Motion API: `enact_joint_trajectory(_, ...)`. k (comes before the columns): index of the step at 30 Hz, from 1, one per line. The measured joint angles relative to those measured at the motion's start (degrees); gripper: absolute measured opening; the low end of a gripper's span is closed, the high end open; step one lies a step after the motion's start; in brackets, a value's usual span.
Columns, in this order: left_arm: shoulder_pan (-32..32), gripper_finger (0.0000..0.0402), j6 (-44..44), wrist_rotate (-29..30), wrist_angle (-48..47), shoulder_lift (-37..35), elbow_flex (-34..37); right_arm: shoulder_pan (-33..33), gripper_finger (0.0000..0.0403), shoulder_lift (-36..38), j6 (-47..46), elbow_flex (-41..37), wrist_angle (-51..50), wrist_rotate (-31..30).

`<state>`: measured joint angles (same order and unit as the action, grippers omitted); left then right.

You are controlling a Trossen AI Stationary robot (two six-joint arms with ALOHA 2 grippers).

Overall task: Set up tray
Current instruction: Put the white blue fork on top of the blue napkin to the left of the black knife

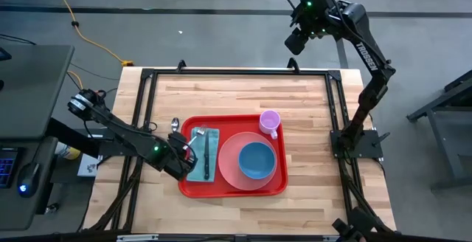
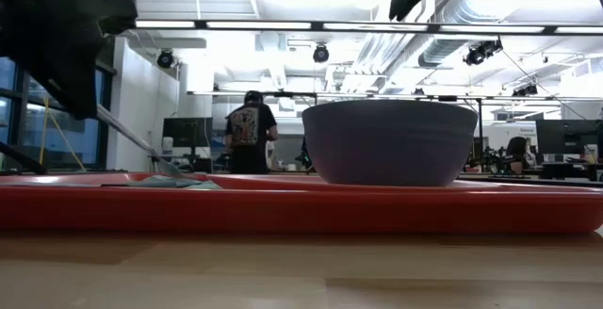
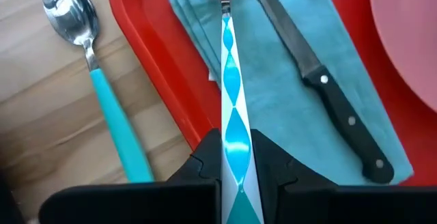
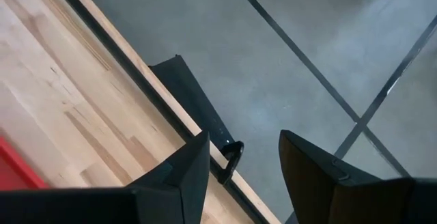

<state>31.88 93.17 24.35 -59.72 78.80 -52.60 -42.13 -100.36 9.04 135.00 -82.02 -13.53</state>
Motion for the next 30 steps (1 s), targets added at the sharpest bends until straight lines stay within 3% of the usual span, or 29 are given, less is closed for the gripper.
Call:
enact_joint_trajectory(8,2.33,0.0066,0.11,-2.44,0.50,1.21,-0.02,0.00,0.0154,0.00,0.00,0.00,0.00,0.25)
enact_joint_trajectory(22,2.65,0.0066,-1.05,-6.22,15.54,9.90,-0.02,0.00,0.0154,-0.02,0.02,0.00,0.02,0.45)
enact_joint_trajectory(30,2.64,0.0066,-1.79,-7.31,19.06,11.83,-0.02,0.00,0.0154,-0.02,0.25,-0.02,0.02,0.47)
